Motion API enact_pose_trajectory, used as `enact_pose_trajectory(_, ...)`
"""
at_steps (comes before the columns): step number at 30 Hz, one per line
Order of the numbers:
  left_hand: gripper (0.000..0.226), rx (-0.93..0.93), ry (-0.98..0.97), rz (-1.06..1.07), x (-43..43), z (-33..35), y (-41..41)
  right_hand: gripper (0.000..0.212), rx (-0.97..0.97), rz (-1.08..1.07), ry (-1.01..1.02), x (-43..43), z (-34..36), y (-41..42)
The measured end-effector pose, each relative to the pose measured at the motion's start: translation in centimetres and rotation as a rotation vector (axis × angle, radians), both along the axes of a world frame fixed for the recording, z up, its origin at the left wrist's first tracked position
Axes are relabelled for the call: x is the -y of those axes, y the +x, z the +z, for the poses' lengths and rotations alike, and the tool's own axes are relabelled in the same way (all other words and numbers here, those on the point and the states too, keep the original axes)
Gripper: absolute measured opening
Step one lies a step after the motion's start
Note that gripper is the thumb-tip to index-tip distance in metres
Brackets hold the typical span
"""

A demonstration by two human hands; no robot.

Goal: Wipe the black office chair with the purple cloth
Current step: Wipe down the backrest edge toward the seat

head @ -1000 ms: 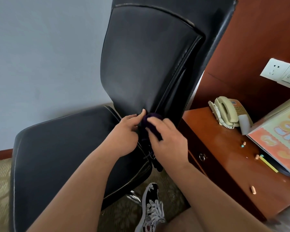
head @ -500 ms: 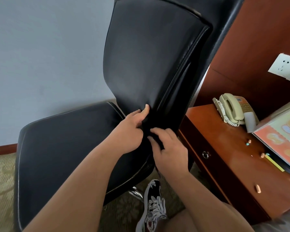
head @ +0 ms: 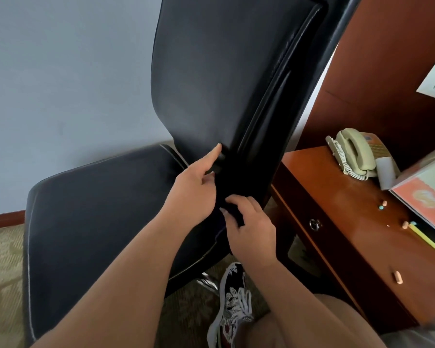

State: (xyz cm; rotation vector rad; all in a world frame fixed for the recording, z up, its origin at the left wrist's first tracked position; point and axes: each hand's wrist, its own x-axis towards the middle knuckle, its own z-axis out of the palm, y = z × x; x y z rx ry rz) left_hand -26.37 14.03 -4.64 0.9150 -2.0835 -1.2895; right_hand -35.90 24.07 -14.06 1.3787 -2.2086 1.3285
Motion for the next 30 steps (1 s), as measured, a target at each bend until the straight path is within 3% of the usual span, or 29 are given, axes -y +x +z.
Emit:
enact_pose_trajectory(2, 0.049, -0.094, 0.027, 0.103, 0.0, -0.3, -0.1, 0.021, 0.016, 0.010, -0.101, -0.1, 0.9, 0.0)
enact_pose_trajectory(6, 0.044, -0.153, 0.148, 0.258, 0.0, -0.8, -0.4, 0.025, 0.105, 0.020, -0.221, 0.3, 2.5, 0.5)
enact_pose_trajectory(12, 0.038, -0.054, 0.375, 0.257, 0.2, -1.9, -0.6, 0.021, 0.279, -0.024, 0.045, 0.1, -0.1, 1.1)
enact_pose_trajectory(17, 0.038, 0.029, 0.326, 0.275, 0.7, -2.2, -0.9, 0.021, 0.520, 0.017, 0.115, -0.3, -1.3, 0.4)
enact_pose_trajectory(24, 0.036, 0.018, 0.338, 0.257, 0.8, -2.0, -0.9, 0.027, 0.317, 0.085, -0.248, -0.3, 1.4, 0.5)
enact_pose_trajectory(30, 0.032, -0.036, 0.350, 0.268, 0.4, -2.4, -1.1, 0.016, 0.552, -0.006, 0.044, -0.1, -2.1, 1.0)
